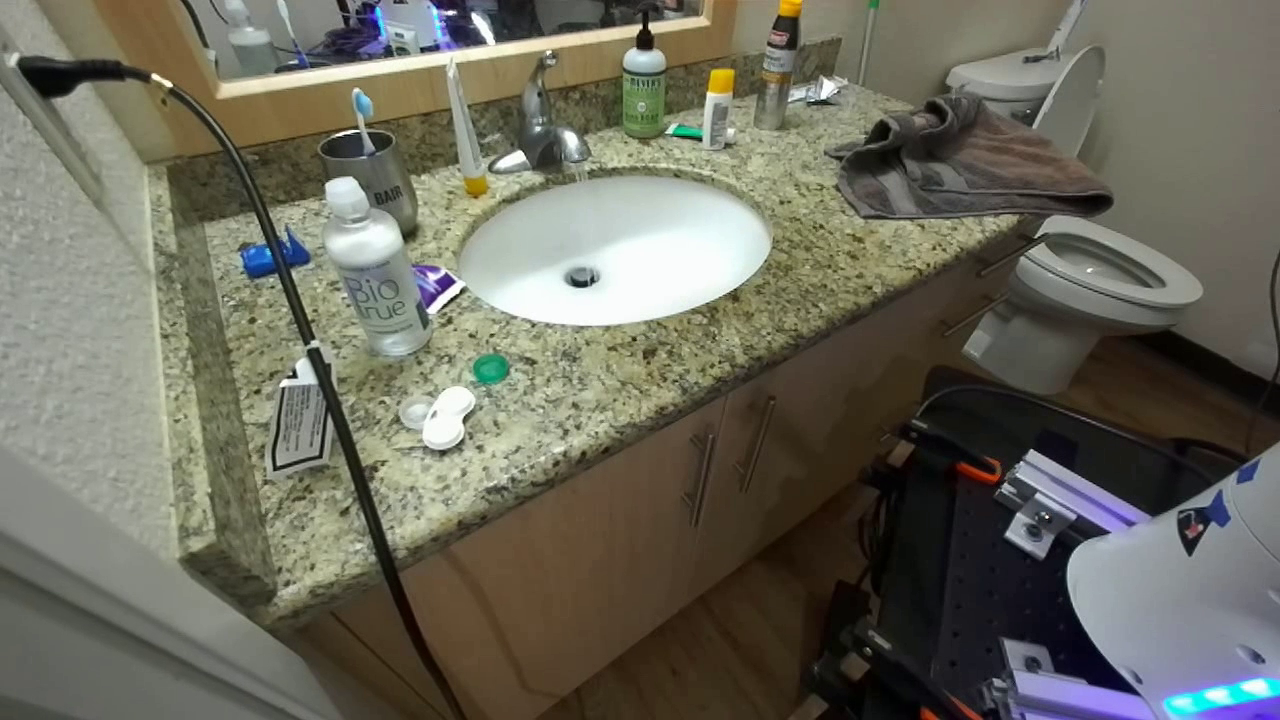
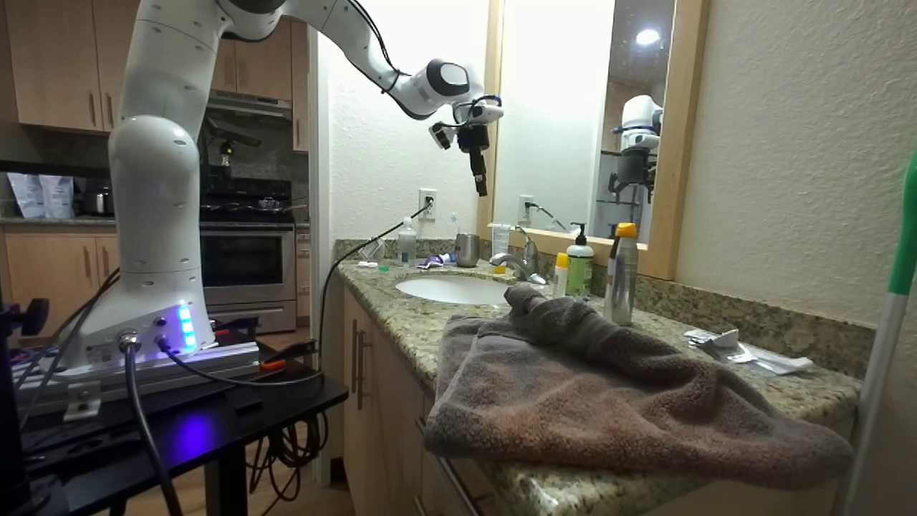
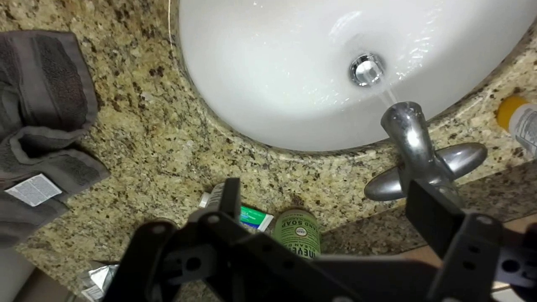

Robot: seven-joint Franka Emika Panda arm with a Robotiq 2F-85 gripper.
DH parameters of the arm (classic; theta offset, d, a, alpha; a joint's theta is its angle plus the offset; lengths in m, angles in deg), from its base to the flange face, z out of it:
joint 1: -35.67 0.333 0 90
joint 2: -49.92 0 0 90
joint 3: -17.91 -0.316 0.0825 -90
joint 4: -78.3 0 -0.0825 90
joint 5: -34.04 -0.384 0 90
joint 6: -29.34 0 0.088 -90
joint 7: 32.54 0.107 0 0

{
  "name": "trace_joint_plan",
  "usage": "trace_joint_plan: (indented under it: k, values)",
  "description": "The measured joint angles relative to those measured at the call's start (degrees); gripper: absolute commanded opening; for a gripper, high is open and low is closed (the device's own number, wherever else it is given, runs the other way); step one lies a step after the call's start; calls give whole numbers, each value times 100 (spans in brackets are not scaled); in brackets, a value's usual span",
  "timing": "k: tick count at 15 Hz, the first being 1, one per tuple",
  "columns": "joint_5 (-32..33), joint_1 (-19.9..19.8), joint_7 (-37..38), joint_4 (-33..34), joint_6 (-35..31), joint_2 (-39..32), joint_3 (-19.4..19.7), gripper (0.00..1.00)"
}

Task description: Push the faucet handle downwards

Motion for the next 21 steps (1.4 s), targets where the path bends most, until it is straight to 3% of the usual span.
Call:
trace_joint_plan:
  k: [5, 9, 14, 21]
  values:
    - [102, 382, 1336, 404, -19, -525, 180, 100]
    - [-556, 370, 1977, 1285, 57, -1185, 343, 100]
    - [-1247, 89, 2460, 2504, 757, -1992, 546, 100]
    - [-1259, 101, 2731, 2837, 800, -2375, 549, 100]
